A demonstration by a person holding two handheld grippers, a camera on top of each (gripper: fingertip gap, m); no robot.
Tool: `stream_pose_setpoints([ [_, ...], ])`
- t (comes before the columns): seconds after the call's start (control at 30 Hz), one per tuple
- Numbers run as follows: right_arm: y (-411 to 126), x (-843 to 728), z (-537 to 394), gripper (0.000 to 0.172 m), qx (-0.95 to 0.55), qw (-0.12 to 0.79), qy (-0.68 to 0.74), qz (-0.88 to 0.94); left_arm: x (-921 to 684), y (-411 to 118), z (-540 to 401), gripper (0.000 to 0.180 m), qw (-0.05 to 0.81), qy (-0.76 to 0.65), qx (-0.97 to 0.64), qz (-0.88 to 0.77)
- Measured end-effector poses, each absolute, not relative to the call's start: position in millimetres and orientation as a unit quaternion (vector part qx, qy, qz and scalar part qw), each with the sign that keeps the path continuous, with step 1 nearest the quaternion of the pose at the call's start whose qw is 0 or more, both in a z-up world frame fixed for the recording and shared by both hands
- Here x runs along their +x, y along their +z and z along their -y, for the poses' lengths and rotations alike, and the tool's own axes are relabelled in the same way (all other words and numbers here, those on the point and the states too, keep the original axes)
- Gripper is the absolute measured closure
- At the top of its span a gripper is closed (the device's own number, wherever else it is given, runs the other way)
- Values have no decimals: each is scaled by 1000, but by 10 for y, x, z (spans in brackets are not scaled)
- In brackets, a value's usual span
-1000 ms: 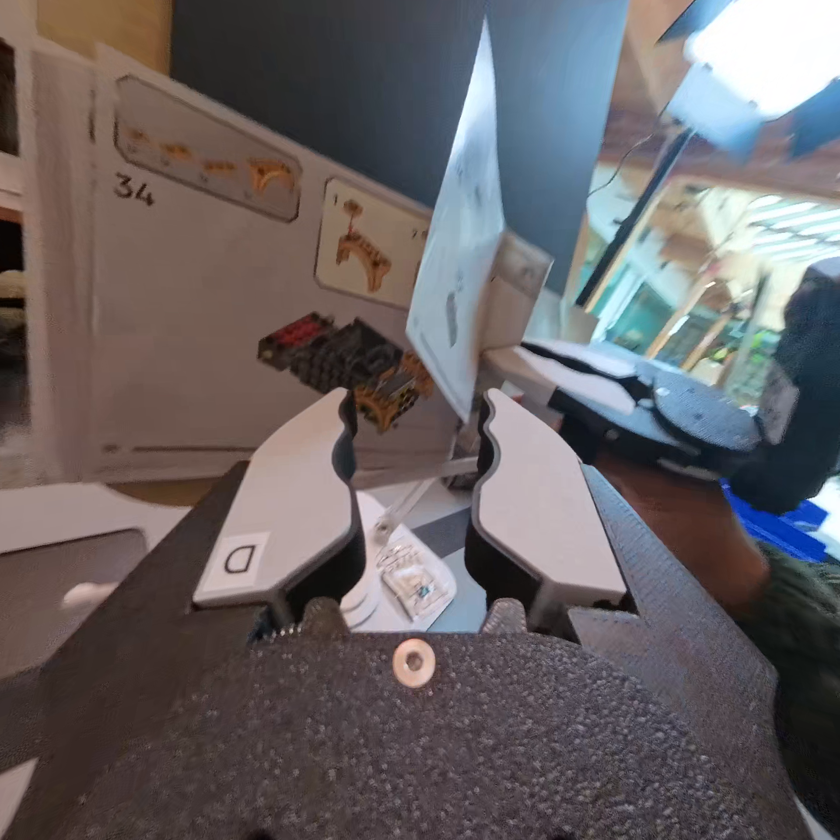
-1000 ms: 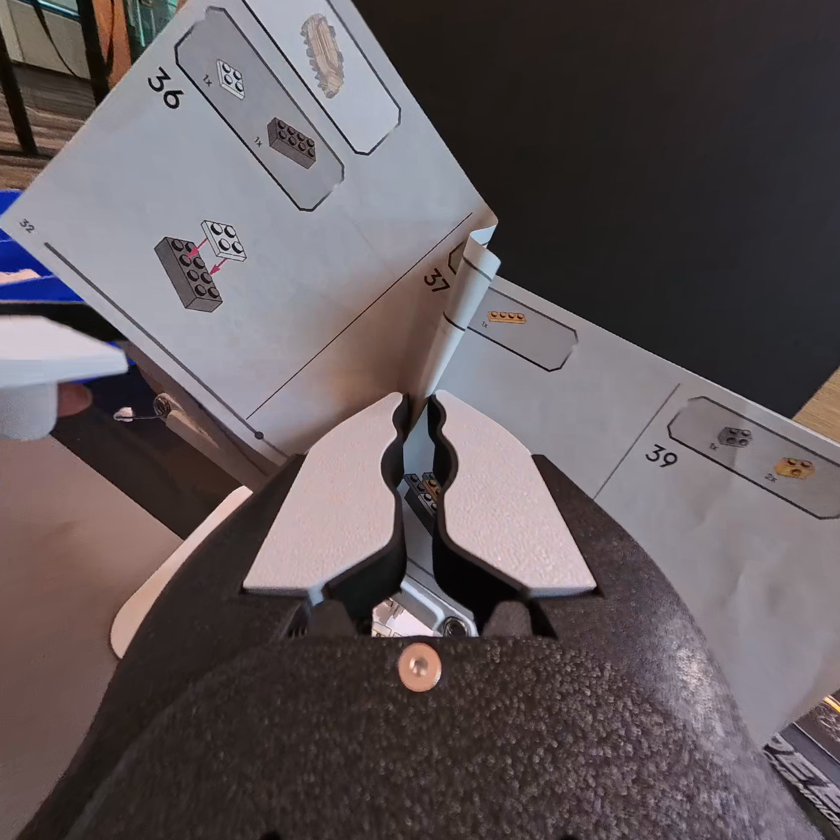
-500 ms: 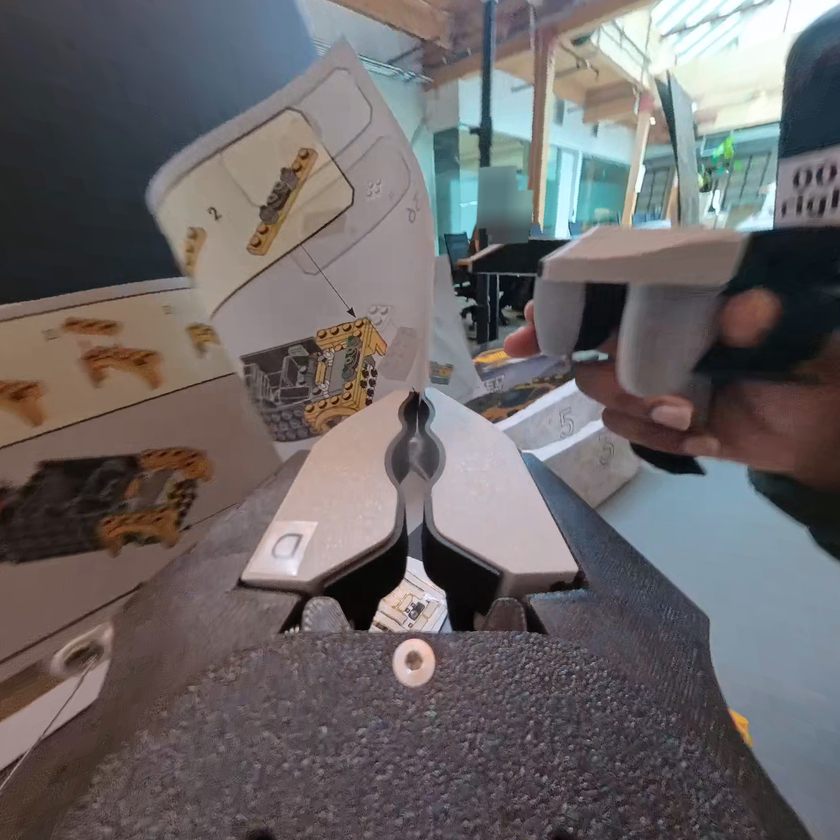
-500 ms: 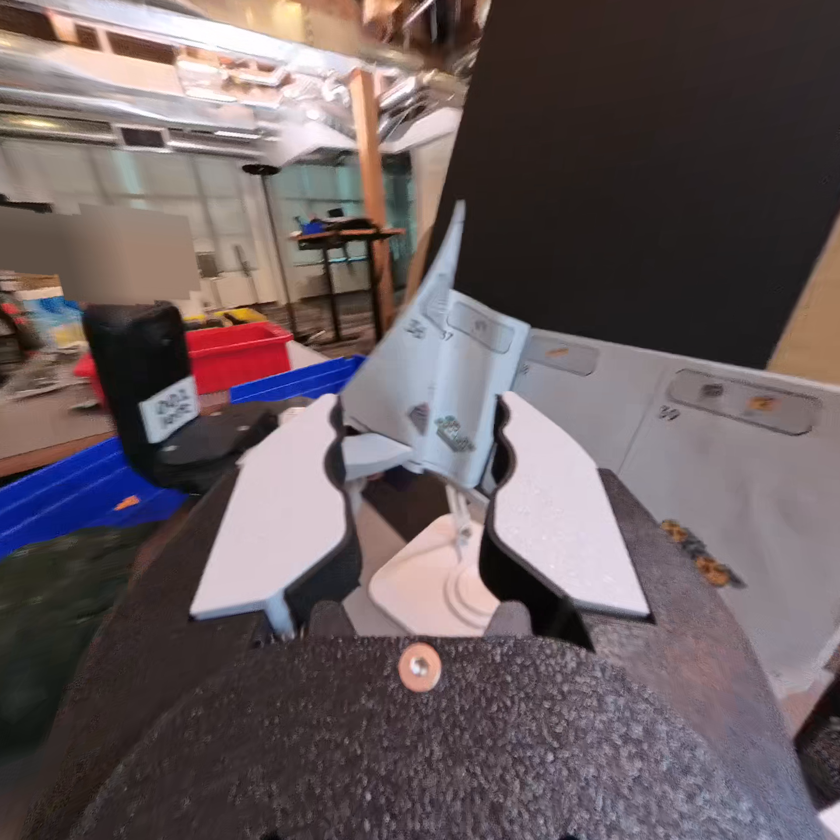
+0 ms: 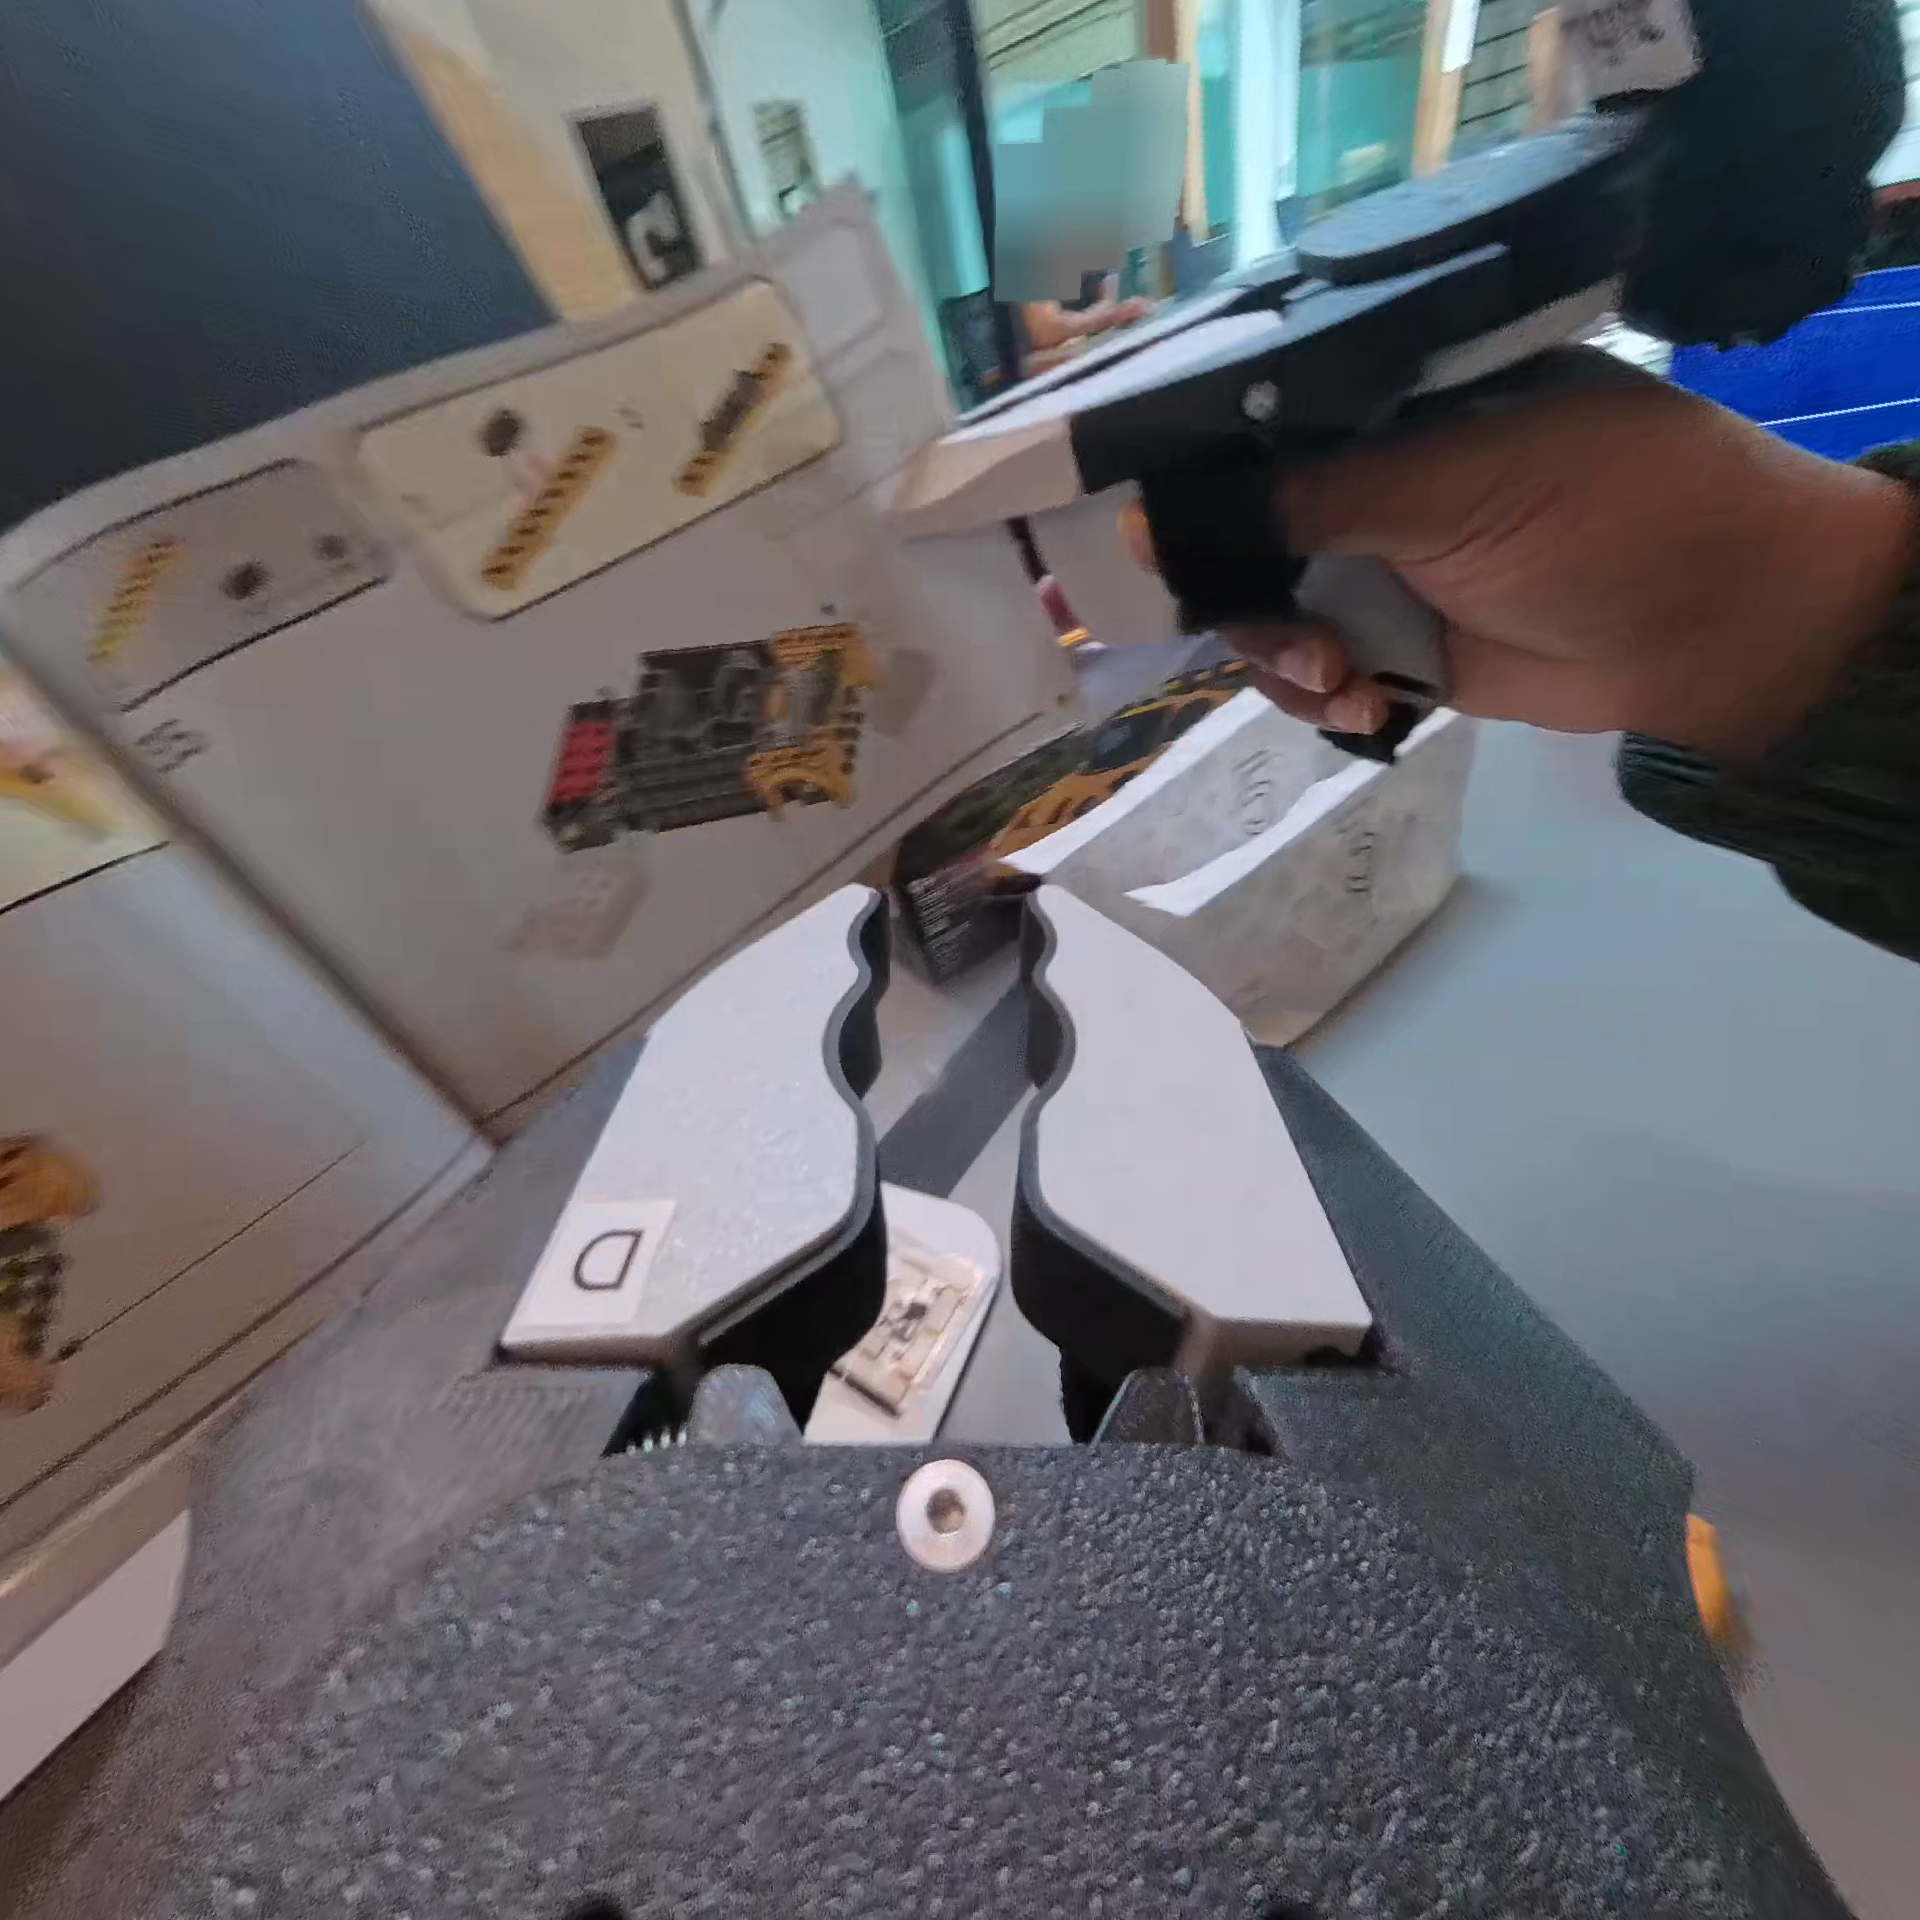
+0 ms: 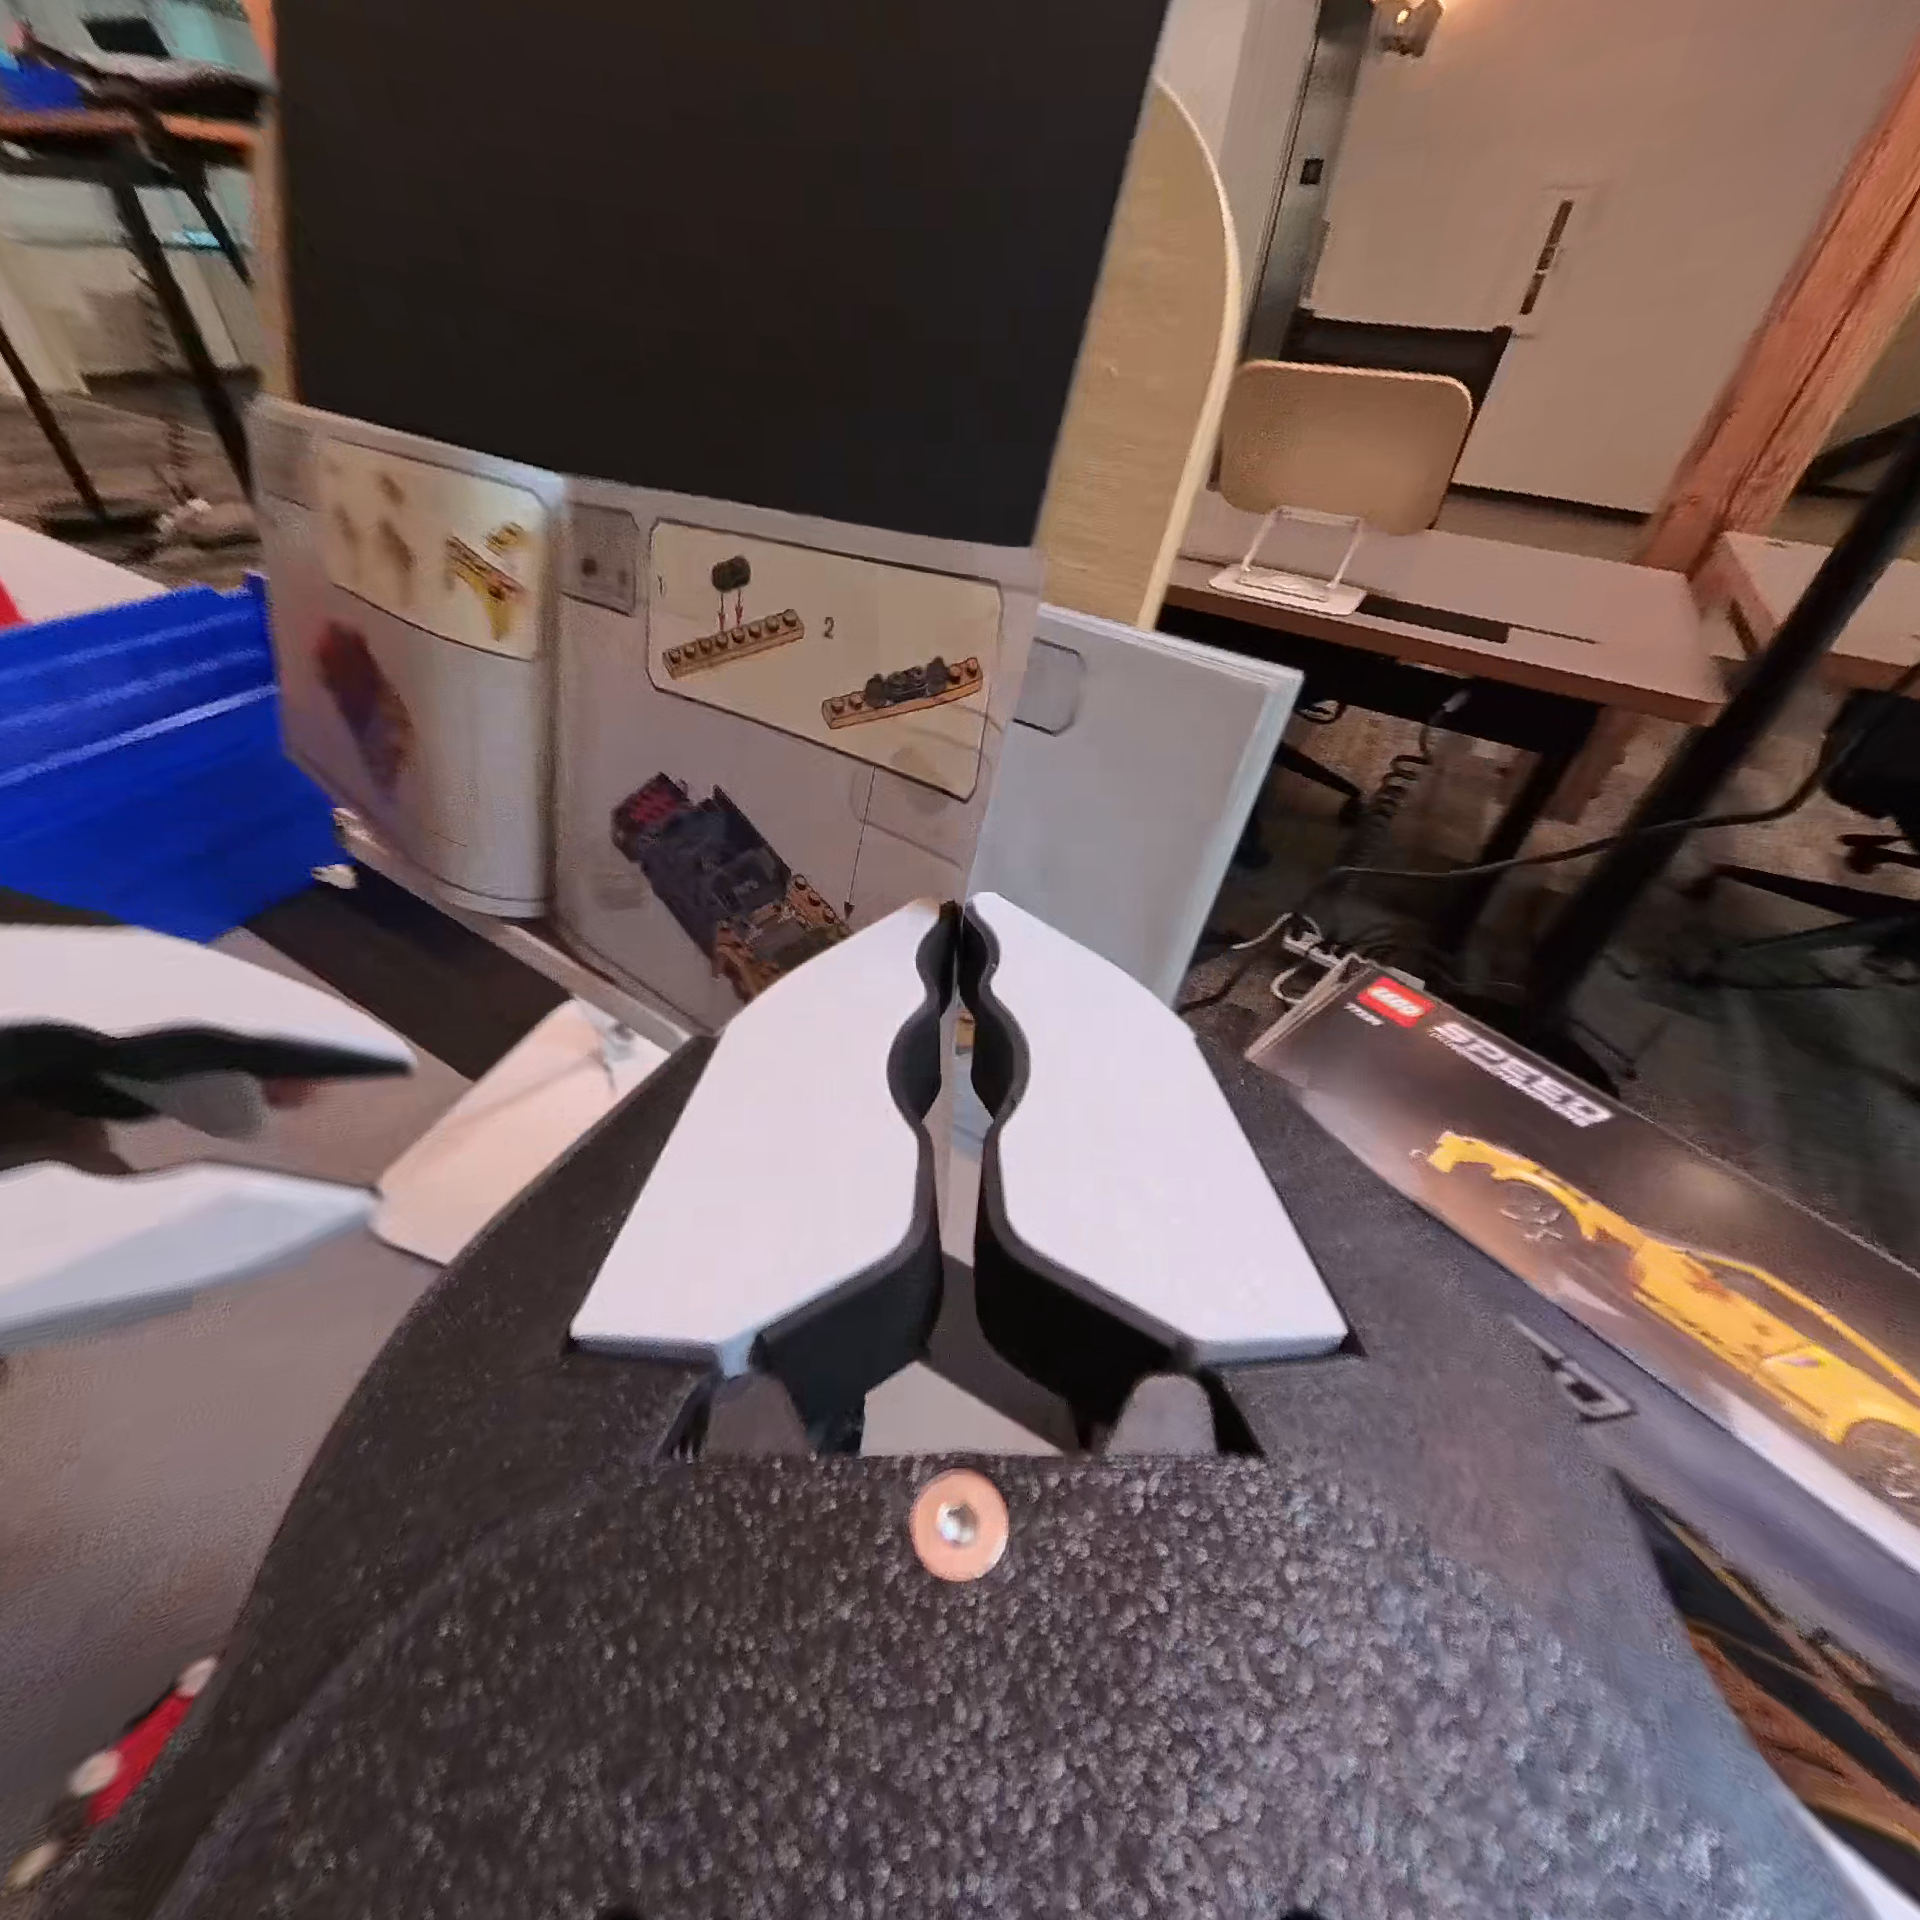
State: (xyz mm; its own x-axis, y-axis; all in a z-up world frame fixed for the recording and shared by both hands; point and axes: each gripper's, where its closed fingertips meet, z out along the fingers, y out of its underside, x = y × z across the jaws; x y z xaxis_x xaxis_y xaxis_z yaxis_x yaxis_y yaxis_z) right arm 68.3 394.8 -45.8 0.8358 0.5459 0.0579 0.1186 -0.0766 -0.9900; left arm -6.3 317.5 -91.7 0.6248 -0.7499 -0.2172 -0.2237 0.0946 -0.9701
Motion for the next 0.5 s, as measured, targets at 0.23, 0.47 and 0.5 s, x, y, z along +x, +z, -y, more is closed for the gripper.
stream_pose_setpoints([
  [0.23, -662, 846, -4317, 163, -724, 646, 61, 233, -606, -944, -3750, 163, 626, -95, -716, -296],
  [0.47, -681, 974, -4373, 141, -715, 666, 58, 205, -812, -1025, -3992, 180, 590, -25, -755, -285],
  [0.5, -687, 954, -4369, 135, -716, 662, 75, 208, -826, -1033, -4012, 180, 585, -26, -759, -283],
])
